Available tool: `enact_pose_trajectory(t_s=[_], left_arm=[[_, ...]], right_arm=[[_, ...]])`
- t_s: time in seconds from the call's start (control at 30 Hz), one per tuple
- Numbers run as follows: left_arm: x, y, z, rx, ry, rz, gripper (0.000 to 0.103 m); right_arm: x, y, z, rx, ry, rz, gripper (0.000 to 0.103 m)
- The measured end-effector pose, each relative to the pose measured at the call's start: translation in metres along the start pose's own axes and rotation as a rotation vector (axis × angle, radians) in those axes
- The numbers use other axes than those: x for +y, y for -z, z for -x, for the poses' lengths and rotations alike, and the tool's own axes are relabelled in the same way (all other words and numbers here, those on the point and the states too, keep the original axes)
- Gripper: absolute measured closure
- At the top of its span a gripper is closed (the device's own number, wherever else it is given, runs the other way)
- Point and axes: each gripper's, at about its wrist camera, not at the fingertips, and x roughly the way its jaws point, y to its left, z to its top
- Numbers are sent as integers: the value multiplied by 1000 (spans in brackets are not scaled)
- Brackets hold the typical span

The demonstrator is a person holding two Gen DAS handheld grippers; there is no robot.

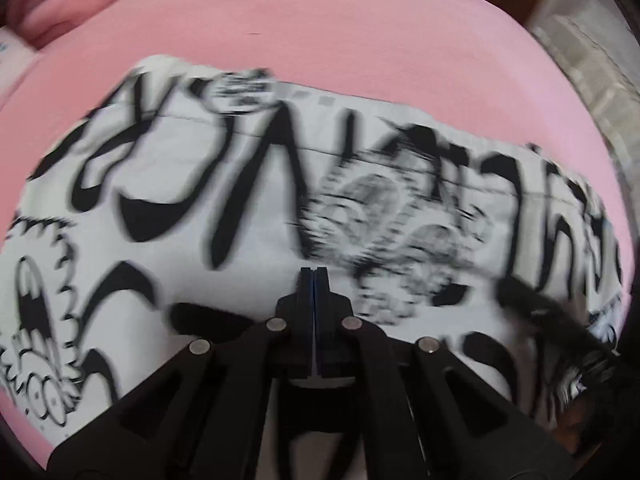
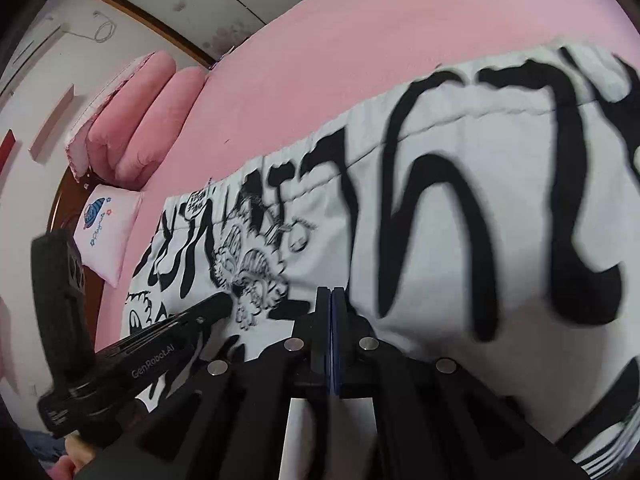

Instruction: Fold large clothes

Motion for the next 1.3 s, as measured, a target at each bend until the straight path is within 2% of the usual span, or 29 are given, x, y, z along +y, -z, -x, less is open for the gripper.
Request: enact_pose_trajectory(t_s=[0.07, 0.13, 0.2, 0.27, 0.33, 0.4, 0.5, 0.57, 0.67, 0.73, 0.87, 0.93, 0.97, 1.07, 1.2, 1.3], left_arm=[[23, -5, -1, -10, -13, 76, 102], [35, -12, -6, -13, -4, 92, 102], [40, -21, -10, -24, -28, 53, 102], [40, -29, -12, -44, -72, -8, 102], [45, -36, -15, -59, -100, -43, 102], [58, -44, -17, -67, -108, -44, 102], [72, -52, -18, -83, -138, -38, 102], [82, -58, -15, -102, -222, -24, 102], [107, -66, -22, -92, -242, 35, 102], [113, -70, -24, -98, -256, 14, 102], [134, -70, -13, -119, -346, -66, 102], [142, -78, -7, -127, -389, -65, 102], [150, -84, -1, -123, -389, -47, 102], [169, -87, 24, -109, -307, 30, 102], [166, -69, 67, -115, -198, 38, 102], [146, -50, 91, -105, -82, 6, 102]], right_arm=[[-12, -2, 16, 2, -10, -20, 103], [-19, -10, 28, -16, 47, 16, 103], [-28, -17, 36, -28, 90, 32, 103], [-43, -16, 49, -32, 73, 12, 103], [-54, -18, 57, -47, 107, 2, 103], [-70, -20, 69, -66, 185, 13, 103], [-102, -17, 90, -81, 198, -28, 103], [-110, -16, 101, -98, 261, -30, 103], [-130, -15, 123, -119, 327, -58, 103], [-145, -14, 137, -123, 337, -74, 103], [-145, -14, 149, -110, 383, -52, 103], [-137, -17, 154, -107, 393, -54, 103], [-132, -19, 161, -116, 405, -60, 103], [-104, -27, 180, -142, 462, -30, 103], [-63, -33, 195, -152, 357, 9, 103], [-28, -32, 185, -112, 257, 46, 103]])
